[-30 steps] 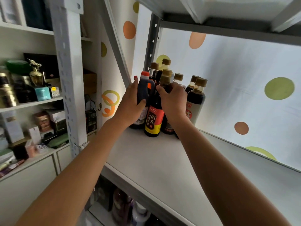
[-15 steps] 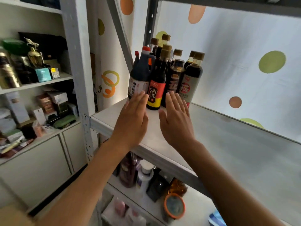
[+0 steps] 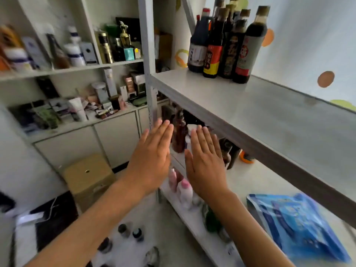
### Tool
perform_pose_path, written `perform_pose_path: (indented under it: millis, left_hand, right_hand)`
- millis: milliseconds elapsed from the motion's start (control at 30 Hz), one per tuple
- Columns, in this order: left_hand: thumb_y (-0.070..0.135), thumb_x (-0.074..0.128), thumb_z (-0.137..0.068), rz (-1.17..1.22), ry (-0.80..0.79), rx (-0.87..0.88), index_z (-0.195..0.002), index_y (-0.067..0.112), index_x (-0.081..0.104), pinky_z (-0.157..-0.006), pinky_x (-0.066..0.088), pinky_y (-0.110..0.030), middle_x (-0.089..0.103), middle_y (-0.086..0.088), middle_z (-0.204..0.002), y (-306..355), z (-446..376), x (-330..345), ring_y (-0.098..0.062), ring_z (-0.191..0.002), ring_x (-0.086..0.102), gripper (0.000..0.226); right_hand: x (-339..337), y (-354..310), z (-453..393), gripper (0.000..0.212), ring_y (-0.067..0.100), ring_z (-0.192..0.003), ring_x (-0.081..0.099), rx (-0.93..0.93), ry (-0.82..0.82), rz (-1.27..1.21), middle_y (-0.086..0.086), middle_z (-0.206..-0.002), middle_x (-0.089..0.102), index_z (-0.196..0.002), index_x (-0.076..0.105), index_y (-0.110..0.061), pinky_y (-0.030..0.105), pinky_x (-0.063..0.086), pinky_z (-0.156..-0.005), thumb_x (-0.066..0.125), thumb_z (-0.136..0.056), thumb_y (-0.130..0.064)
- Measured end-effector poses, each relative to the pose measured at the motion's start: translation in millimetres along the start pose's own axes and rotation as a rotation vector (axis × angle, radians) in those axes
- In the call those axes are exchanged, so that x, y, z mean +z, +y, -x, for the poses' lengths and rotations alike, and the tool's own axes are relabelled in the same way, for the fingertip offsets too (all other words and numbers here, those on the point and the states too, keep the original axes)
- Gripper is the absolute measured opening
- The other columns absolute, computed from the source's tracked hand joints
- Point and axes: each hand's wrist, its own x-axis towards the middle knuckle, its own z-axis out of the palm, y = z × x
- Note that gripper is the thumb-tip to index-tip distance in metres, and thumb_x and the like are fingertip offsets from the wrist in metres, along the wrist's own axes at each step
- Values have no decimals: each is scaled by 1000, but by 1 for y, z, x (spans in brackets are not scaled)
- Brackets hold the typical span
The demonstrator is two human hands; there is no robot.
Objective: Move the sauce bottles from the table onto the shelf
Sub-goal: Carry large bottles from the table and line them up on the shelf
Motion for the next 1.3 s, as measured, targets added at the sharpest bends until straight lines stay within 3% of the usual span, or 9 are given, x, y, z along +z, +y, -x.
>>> perform_pose_path:
  millis: [100,233,367,467,700,833,1033,1200,1300]
  left_hand:
    - [21,28,-103,-24,-73,-97,-154,13,9,-121,3,-37,5,-2,-162,15,68,-3,-12,-148,-5,55]
    - [18,38,-96,-102,-94,-207,-152,6,20,-119,20,-47,21,-10,-159,21,151,-11,-22,-148,12,59]
    - [21,32,-94,-142,-87,-356,-150,5,26,-117,22,-46,26,-11,-157,22,227,-33,-23,-147,18,59]
    - [23,25,-94,-177,-66,-470,-152,7,20,-119,16,-43,22,-10,-159,19,283,-53,-20,-148,10,60]
    - [19,33,-100,-193,-11,-834,-154,13,-2,-122,0,-38,-4,-2,-163,8,414,-112,-14,-148,-12,64]
    - [16,33,-100,-197,63,-1008,-154,13,-2,-122,4,-39,-2,-2,-163,1,506,-151,-13,-148,-10,64]
    - [17,35,-100,-216,136,-1207,-153,11,-5,-122,2,-42,-5,-4,-162,2,655,-215,-13,-146,-15,67]
    - [12,40,-97,-236,286,-1398,-154,8,7,-121,9,-45,5,-6,-162,10,776,-256,-20,-150,-4,66]
    - [12,38,-98,-278,392,-1530,-154,10,7,-122,5,-41,4,-3,-163,14,837,-282,-17,-150,-6,64]
  right_hand:
    - [13,-17,55,57,28,-151,19,-61,-13,-46,17,-159,30,-151,34,0,43,8,-120,30,-102,-30]
    - [17,-50,113,59,27,-153,11,-209,-132,-99,15,-163,21,-154,28,-2,42,1,-121,26,-103,-31]
    - [16,-95,152,58,25,-149,17,-358,-163,-122,17,-158,32,-151,36,-1,43,7,-120,29,-101,-31]
    - [22,-138,185,59,23,-152,6,-466,-242,-186,15,-163,22,-154,26,-3,42,2,-123,24,-103,-32]
    - [30,-254,267,58,16,-154,0,-628,-399,-366,8,-166,12,-158,17,-9,35,-5,-125,23,-105,-34]
    - [29,-331,324,68,15,-154,2,-699,-459,-412,7,-166,14,-158,18,-9,36,-1,-126,9,-100,-42]
    - [7,-458,422,58,19,-154,7,-869,-529,-504,9,-165,17,-157,22,-8,33,-3,-124,38,-106,-30]
    - [-16,-560,516,62,25,-152,21,-1045,-568,-569,16,-161,29,-153,31,-4,44,14,-125,26,-100,-36]
    - [-27,-607,569,59,27,-151,24,-1176,-592,-590,16,-159,32,-153,34,-3,47,20,-124,35,-101,-32]
